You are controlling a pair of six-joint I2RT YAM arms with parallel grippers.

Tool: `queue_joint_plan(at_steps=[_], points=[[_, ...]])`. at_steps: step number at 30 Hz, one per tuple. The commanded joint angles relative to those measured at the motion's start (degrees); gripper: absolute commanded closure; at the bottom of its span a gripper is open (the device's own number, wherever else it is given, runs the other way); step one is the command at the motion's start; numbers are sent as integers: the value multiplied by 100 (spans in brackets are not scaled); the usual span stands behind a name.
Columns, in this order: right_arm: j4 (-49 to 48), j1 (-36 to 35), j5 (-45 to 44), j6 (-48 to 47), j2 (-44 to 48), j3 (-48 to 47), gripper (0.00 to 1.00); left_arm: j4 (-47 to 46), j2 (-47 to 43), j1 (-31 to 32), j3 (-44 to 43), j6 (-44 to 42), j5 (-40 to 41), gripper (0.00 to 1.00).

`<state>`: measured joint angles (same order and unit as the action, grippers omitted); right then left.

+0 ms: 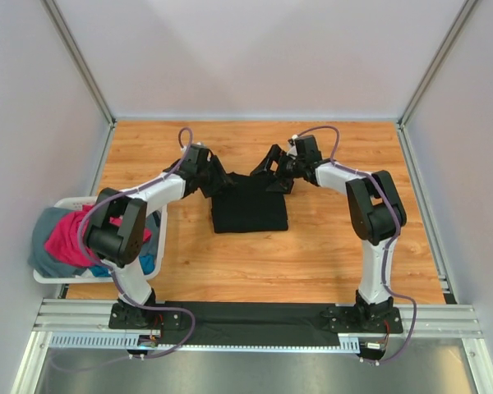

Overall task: Fold and stack the t-shirts
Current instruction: Fold the tshirt

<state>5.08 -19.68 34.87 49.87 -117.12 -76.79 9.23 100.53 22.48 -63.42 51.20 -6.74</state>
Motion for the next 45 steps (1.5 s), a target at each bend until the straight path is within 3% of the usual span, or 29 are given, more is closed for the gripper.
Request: queue_joint_plan(at_steps=[1, 10, 19, 21, 27, 30, 34, 36, 37, 41, 45], points=[[-455, 17, -156, 347, -345, -494, 0, -318, 343, -147, -573, -101, -283, 39], [-973, 175, -640, 647, -636, -775, 0, -88, 1372, -489, -1409, -93, -485, 40], [-790, 386, -561, 551, -847, -933, 0, -90, 2223, -947, -2023, 408, -1171, 42], [-755, 386, -569, 498, -883, -925, 0, 331, 2391, -965, -2349, 382, -1145, 43], [-334, 377, -649, 173, -848, -960, 0, 447, 2533, -965, -2745, -4, -1452, 43], [176, 386, -718, -274, -655, -1319, 0, 622, 2183, -956, -2895, -557, -1488, 41], [1484, 386, -1148, -1545, -321, -2242, 0, 1211, 1190, -956, -3123, -1734, -884, 34], [2179, 377, -1823, -1935, 13, -2603, 0, 1650, 656, -930, -3221, -2043, -497, 24], [2512, 369, -2105, -2285, 292, -2673, 0, 1756, 461, -921, -3212, -2322, -129, 1], [3005, 351, -3396, -2858, 1048, -2604, 0, 2126, -524, -851, -2880, -2877, 463, 0], [3210, 351, -4373, -2790, 1884, -2009, 0, 2135, -1892, -842, -2282, -3107, 656, 0]])
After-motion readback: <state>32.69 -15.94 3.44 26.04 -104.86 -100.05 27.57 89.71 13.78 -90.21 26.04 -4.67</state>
